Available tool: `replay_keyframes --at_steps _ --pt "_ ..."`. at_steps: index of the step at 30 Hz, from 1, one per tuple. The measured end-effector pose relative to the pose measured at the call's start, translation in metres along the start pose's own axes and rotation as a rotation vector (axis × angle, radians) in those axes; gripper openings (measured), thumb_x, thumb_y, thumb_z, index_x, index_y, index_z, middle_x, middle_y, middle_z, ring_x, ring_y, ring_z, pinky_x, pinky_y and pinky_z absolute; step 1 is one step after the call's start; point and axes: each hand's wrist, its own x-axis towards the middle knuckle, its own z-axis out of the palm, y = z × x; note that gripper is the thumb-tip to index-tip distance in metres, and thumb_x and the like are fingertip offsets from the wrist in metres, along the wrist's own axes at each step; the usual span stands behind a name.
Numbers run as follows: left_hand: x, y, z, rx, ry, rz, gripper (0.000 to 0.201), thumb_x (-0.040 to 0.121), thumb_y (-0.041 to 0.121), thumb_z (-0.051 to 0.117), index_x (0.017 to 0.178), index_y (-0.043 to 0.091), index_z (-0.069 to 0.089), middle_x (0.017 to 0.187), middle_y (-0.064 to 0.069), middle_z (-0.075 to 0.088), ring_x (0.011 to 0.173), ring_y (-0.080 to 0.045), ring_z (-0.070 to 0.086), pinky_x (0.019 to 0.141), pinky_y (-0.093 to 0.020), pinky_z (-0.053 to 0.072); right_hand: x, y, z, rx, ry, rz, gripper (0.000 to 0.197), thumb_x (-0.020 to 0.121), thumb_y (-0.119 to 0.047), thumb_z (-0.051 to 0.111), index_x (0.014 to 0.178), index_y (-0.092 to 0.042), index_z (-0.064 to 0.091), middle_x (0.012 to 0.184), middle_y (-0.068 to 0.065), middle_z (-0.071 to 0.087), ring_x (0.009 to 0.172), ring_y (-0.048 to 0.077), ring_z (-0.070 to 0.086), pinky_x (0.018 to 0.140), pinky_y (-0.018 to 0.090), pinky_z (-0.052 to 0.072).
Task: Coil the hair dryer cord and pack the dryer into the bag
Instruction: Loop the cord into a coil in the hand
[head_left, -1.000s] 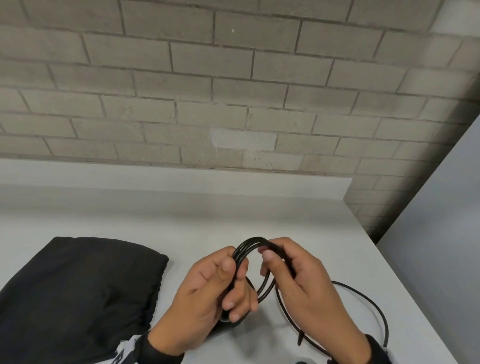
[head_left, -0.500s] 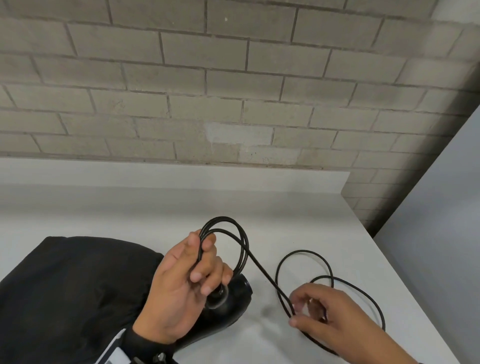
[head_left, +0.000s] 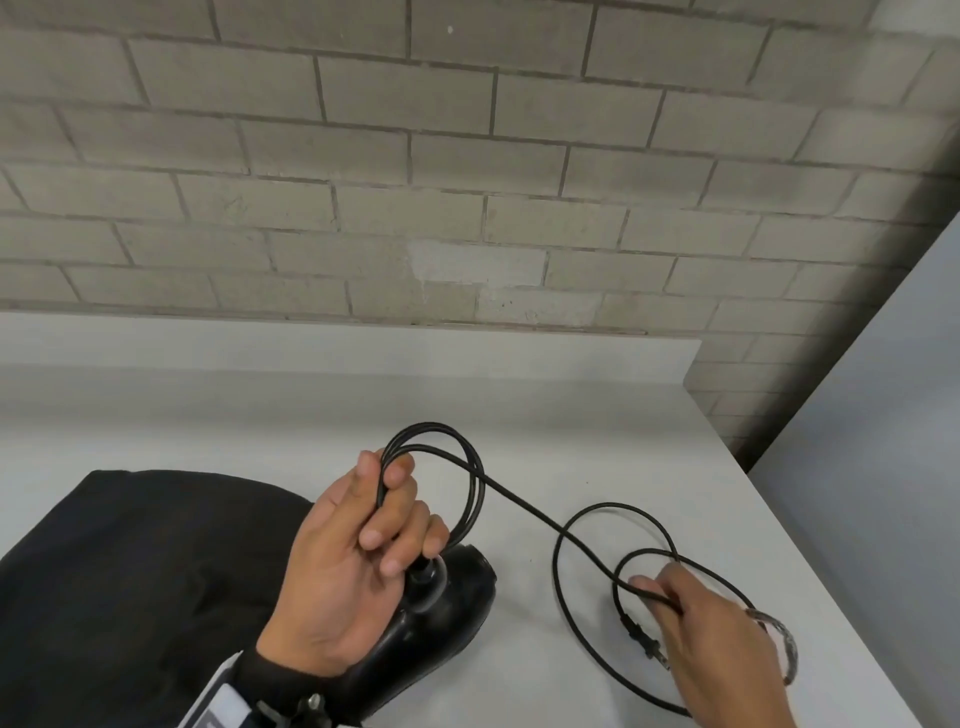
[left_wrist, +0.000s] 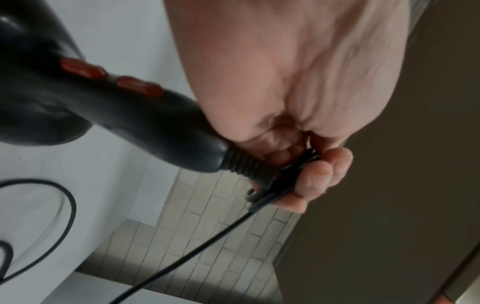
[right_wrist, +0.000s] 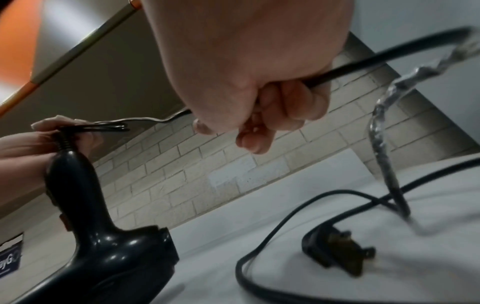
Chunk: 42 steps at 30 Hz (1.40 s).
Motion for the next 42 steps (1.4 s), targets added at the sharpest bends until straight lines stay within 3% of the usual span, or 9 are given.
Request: replay_keyframes --at_steps 4,9,12,18,22,26,29,33,42 --pt "0.001 0.004 -0.002 0.011 0.000 -0.004 0.040 0.066 0.048 0.088 0.071 0.016 0.064 0.043 0.011 0.033 0.033 -0.007 0.035 0.049 -0.026 0.048 0.005 -0.006 0.011 -0.009 -0.121 -0.012 0.049 0.085 -0.071 0.026 0.075 -0.025 0.041 0.062 -0.002 0.059 0.059 0.008 0.054 0.058 0.024 0.043" --pt "0.001 0.002 -0.001 0.032 -0.052 -0.019 0.038 0.071 0.047 0.085 0.073 0.016 0.064 0.043 0.011 0.039 0.034 -0.007 0.038 0.051 -0.027 0.049 0.004 -0.024 0.015 0.311 -0.305 -0.214 0.037 0.071 -0.062 0.069 0.096 -0.042 0.050 0.083 -0.007 0.065 0.076 0.006 0.061 0.069 0.016 0.048" --pt "0.001 -0.001 0.001 0.045 -0.081 -0.016 0.036 0.077 0.046 0.081 0.075 0.015 0.063 0.045 0.010 0.040 0.036 -0.007 0.039 0.054 -0.028 0.050 -0.002 -0.049 0.006 0.676 -0.403 -0.305 0.045 0.067 -0.035 0.085 0.101 -0.046 0.057 0.090 -0.004 0.067 0.068 0.006 0.062 0.073 0.021 0.051" --pt "0.001 0.001 0.000 0.054 -0.078 -0.009 0.036 0.077 0.046 0.081 0.076 0.015 0.063 0.045 0.010 0.040 0.037 -0.008 0.040 0.055 -0.028 0.051 -0.009 -0.072 -0.010 0.831 -0.844 -0.428 0.062 0.080 -0.029 0.076 0.133 -0.037 0.045 0.105 0.000 0.071 0.081 0.014 0.065 0.082 0.027 0.049" --pt "0.000 -0.001 0.000 0.042 -0.086 -0.019 0.036 0.077 0.045 0.081 0.076 0.014 0.063 0.045 0.009 0.040 0.036 -0.008 0.041 0.054 -0.028 0.051 -0.007 -0.084 -0.002 0.840 -0.734 -0.375 0.041 0.093 -0.051 0.051 0.130 -0.035 0.046 0.101 -0.003 0.071 0.079 0.014 0.066 0.073 0.031 0.050" --pt "-0.002 -0.005 0.001 0.083 -0.118 -0.023 0.035 0.082 0.046 0.076 0.078 0.014 0.063 0.046 0.009 0.040 0.037 -0.008 0.041 0.056 -0.029 0.051 -0.005 -0.094 0.011 1.049 -0.501 -0.324 0.034 0.095 -0.043 0.048 0.110 -0.014 0.058 0.105 0.005 0.070 0.085 0.025 0.067 0.073 0.035 0.054" --pt "-0.003 -0.006 0.001 0.107 -0.138 -0.016 0.035 0.084 0.047 0.073 0.079 0.014 0.062 0.047 0.009 0.041 0.039 -0.008 0.042 0.058 -0.029 0.051 -0.006 -0.104 0.007 1.248 -0.398 -0.235 0.032 0.099 -0.035 0.043 0.086 -0.009 0.058 0.089 0.015 0.072 0.074 0.035 0.069 0.066 0.038 0.056" --pt "-0.004 -0.006 0.000 0.157 -0.142 0.037 0.035 0.086 0.049 0.071 0.080 0.016 0.062 0.049 0.009 0.043 0.041 -0.009 0.043 0.061 -0.029 0.052 -0.009 -0.114 -0.011 1.238 -0.391 -0.213 0.032 0.094 -0.034 0.046 0.077 -0.010 0.058 0.066 0.022 0.068 0.048 0.031 0.062 0.046 0.030 0.049" --pt "-0.007 -0.015 0.006 0.288 -0.205 0.086 0.038 0.088 0.052 0.066 0.088 0.013 0.063 0.053 0.008 0.044 0.049 -0.011 0.043 0.070 -0.031 0.051 -0.019 -0.126 -0.022 1.111 -0.490 -0.143 0.033 0.102 -0.029 0.043 0.088 -0.007 0.062 0.064 0.016 0.069 0.045 0.028 0.060 0.042 0.027 0.049"
